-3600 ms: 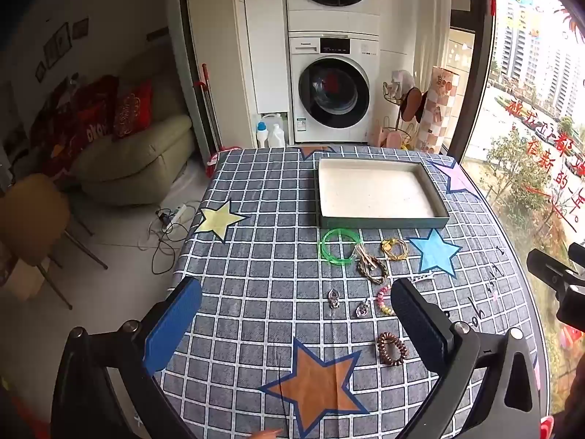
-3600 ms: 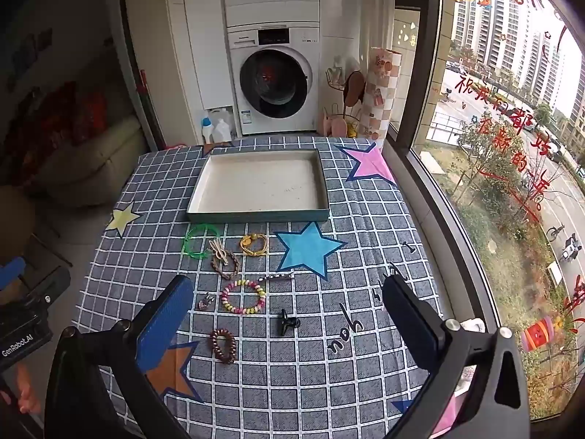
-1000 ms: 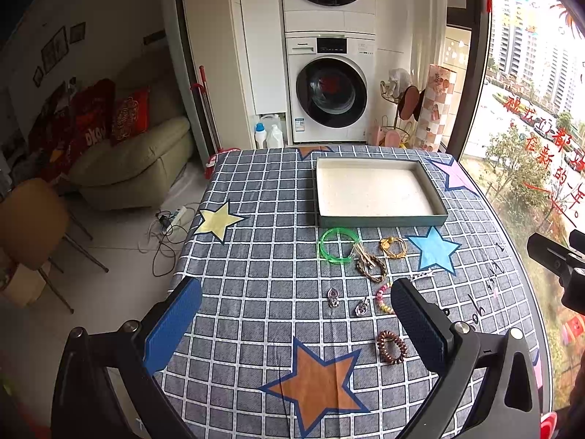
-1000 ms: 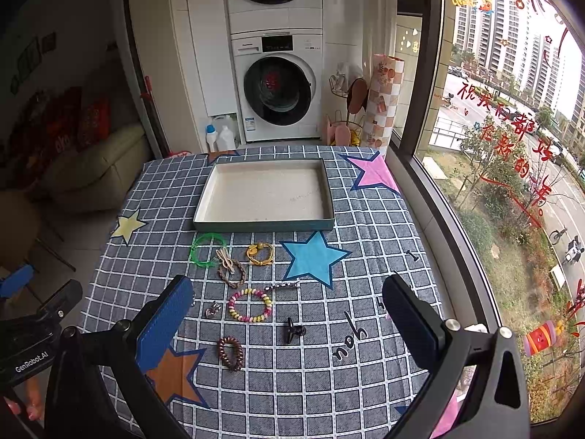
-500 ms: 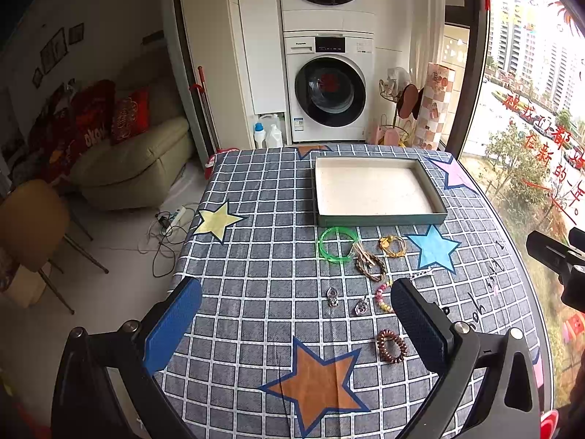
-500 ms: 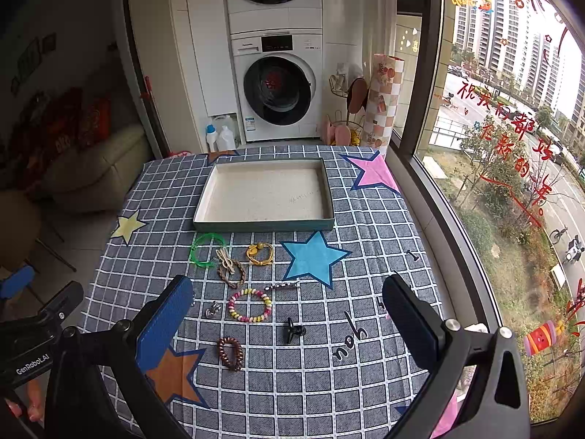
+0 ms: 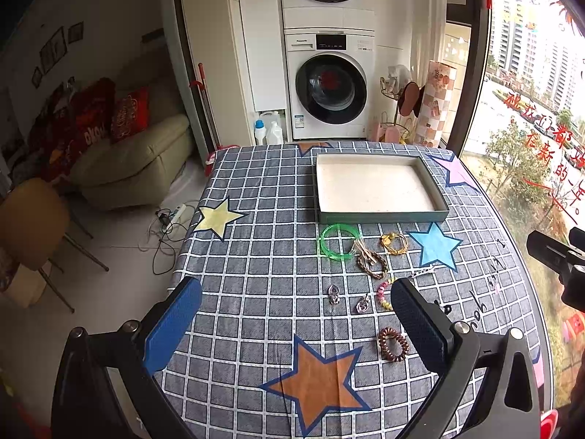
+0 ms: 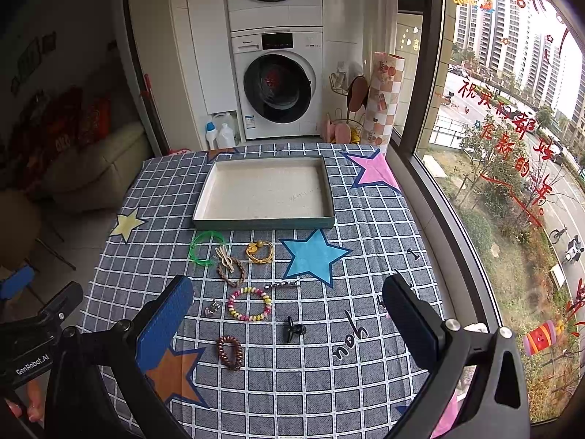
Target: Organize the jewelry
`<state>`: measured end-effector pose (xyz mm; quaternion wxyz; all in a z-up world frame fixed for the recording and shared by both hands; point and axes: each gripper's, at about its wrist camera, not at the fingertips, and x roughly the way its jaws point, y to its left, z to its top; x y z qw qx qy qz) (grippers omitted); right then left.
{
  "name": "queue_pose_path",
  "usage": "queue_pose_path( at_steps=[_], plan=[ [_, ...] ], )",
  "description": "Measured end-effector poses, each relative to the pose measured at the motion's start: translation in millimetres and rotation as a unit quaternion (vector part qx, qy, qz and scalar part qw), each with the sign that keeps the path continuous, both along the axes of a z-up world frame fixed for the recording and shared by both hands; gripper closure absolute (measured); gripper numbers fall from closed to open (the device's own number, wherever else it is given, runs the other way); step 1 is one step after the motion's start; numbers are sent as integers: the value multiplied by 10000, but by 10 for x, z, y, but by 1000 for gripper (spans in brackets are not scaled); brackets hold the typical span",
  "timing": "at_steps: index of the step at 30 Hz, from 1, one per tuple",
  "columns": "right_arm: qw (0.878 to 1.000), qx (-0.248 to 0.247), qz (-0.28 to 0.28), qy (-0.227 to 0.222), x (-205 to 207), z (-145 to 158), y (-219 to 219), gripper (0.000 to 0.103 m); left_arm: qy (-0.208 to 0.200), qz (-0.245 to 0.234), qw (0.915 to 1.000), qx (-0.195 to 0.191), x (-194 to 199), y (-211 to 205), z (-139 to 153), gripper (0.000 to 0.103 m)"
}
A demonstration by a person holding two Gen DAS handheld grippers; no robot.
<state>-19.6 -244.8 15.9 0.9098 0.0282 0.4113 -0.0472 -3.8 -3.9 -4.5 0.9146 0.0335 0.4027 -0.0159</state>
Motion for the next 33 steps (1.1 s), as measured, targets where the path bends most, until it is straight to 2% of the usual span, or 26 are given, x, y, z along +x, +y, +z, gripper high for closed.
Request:
queue_pose_path(
  at_steps=[14, 20, 26, 33],
  plan=[
    [9999, 3, 0, 126, 9, -88, -3, 0, 196, 15, 9998, 10, 53, 25, -109, 0],
    [9995, 35, 19, 310, 34, -182, -18, 0, 546, 40, 9985, -4, 138, 49, -256, 0],
    [9975, 87, 40, 697, 96, -409, -30, 0, 1006, 38, 9949, -35, 256, 49, -524, 0],
    [9886, 276, -87, 1479, 224, -869, -151, 0, 1527, 53, 9882, 48, 498, 9, -972, 0]
  ],
)
